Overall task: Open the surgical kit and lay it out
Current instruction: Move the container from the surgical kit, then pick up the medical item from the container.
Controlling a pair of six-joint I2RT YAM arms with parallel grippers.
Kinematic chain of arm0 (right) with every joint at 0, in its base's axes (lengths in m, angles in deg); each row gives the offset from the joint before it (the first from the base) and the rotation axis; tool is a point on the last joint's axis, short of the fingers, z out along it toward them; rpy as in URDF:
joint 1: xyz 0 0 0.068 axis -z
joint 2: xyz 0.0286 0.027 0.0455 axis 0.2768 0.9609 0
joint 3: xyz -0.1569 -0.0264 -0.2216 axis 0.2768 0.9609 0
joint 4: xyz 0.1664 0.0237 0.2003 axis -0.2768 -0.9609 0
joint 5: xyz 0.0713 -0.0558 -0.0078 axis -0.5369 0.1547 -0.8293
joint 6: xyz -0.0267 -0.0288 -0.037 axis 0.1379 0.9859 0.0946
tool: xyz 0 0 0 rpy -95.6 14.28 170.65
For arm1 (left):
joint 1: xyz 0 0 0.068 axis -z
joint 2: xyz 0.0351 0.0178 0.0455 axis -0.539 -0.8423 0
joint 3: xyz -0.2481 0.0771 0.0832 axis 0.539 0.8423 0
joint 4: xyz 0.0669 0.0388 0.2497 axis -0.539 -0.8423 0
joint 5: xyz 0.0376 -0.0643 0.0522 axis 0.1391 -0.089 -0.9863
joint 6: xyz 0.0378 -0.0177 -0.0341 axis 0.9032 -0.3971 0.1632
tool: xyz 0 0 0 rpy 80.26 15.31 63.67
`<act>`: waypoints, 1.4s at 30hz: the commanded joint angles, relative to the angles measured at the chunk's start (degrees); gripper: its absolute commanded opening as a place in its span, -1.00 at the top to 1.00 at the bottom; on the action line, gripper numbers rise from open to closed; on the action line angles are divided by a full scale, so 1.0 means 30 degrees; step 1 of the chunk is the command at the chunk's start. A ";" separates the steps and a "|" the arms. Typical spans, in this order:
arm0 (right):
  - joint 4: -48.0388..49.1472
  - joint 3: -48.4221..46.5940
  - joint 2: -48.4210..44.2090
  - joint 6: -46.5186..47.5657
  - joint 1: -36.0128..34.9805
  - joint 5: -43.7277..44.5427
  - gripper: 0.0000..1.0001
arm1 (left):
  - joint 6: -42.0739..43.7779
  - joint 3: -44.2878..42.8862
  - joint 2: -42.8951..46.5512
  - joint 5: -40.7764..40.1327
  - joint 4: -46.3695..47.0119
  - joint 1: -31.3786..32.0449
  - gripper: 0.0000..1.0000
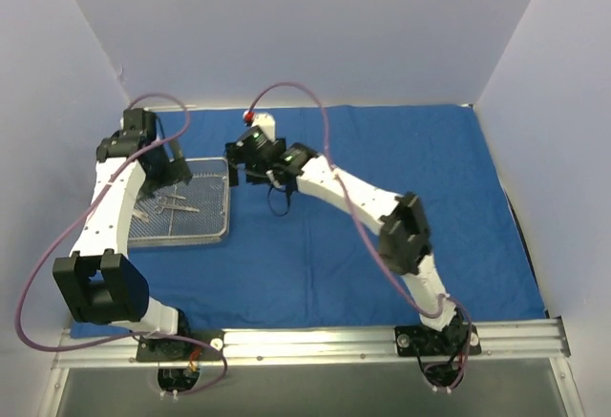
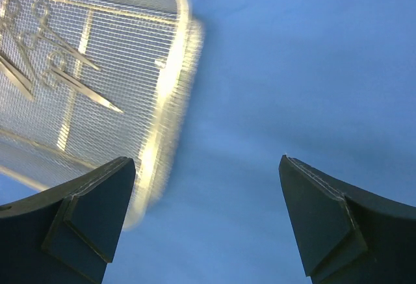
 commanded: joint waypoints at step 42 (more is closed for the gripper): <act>-0.0132 1.4592 -1.4471 0.5489 1.0120 -0.3709 -0.96 | -1.7973 -0.3435 -0.9376 0.0717 -0.1257 -0.2064 -0.30</act>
